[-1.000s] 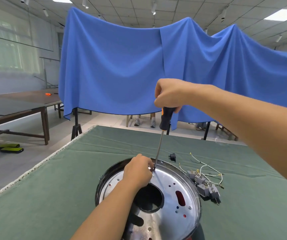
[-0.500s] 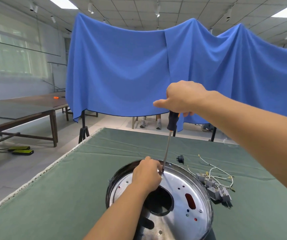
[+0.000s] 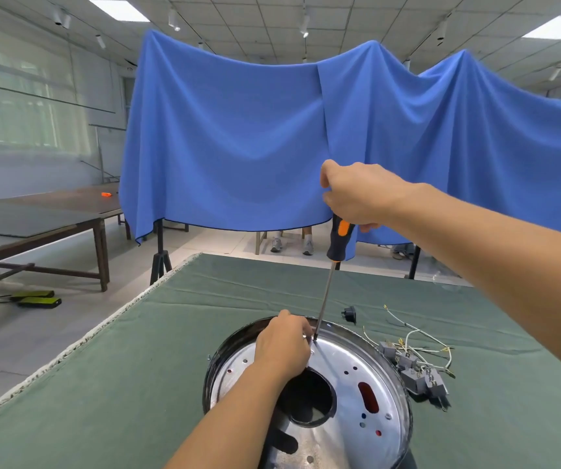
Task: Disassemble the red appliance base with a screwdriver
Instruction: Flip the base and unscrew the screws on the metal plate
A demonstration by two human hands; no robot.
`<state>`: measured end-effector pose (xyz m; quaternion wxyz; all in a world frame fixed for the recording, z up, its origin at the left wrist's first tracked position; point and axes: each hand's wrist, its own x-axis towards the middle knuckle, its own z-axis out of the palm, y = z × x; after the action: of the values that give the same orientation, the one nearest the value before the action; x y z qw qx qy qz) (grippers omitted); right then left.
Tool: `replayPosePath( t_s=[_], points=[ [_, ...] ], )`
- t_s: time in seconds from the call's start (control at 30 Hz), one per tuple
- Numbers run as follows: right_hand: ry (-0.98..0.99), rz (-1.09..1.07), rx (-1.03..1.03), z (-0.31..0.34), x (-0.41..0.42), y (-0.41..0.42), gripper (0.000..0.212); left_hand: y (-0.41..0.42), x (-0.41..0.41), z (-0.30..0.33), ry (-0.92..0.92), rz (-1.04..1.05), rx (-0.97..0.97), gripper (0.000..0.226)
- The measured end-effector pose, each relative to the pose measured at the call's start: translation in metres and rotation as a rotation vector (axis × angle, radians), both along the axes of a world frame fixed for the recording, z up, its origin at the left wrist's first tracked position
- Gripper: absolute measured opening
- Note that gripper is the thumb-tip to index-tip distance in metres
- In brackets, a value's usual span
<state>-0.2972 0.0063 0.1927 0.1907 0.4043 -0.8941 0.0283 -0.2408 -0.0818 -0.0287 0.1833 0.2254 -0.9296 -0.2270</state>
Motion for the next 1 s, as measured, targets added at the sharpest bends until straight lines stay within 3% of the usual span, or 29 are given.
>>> replayPosePath(
  t_s=[0.13, 0.3, 0.37, 0.47, 0.63, 0.7, 0.8, 0.93, 1.0],
  points=[
    [-0.267, 0.063, -0.006, 0.007, 0.006, 0.003, 0.023, 0.0, -0.002, 0.0, 0.008, 0.008, -0.013, 0.023],
    [0.075, -0.033, 0.005, -0.001, 0.003, 0.004, 0.035, -0.002, -0.003, -0.003, 0.007, 0.011, -0.024, 0.022],
    [-0.019, 0.006, -0.012, 0.0, 0.003, 0.004, 0.015, -0.003, -0.003, -0.004, 0.009, 0.009, -0.029, 0.023],
    [-0.21, 0.035, -0.034, 0.003, 0.008, 0.007, 0.02, -0.002, -0.003, -0.005, 0.019, -0.009, -0.031, 0.026],
    [0.052, -0.041, -0.036, -0.003, 0.002, 0.008, 0.031, -0.002, -0.003, -0.004, 0.021, -0.016, -0.014, 0.026],
    [-0.048, 0.007, -0.047, -0.002, 0.0, 0.008, 0.011, -0.001, -0.003, -0.004, 0.019, -0.013, -0.01, 0.027],
    [-0.256, 0.072, -0.084, -0.001, 0.002, 0.012, 0.019, -0.002, -0.003, -0.003, 0.013, -0.015, -0.006, 0.027],
    [-0.069, 0.061, -0.143, -0.006, 0.0, 0.012, 0.026, -0.002, -0.004, -0.004, 0.0, -0.024, 0.009, 0.028],
    [-0.138, 0.097, -0.166, -0.004, 0.002, 0.011, 0.016, 0.0, -0.004, -0.003, -0.003, -0.026, 0.018, 0.029]
  ],
)
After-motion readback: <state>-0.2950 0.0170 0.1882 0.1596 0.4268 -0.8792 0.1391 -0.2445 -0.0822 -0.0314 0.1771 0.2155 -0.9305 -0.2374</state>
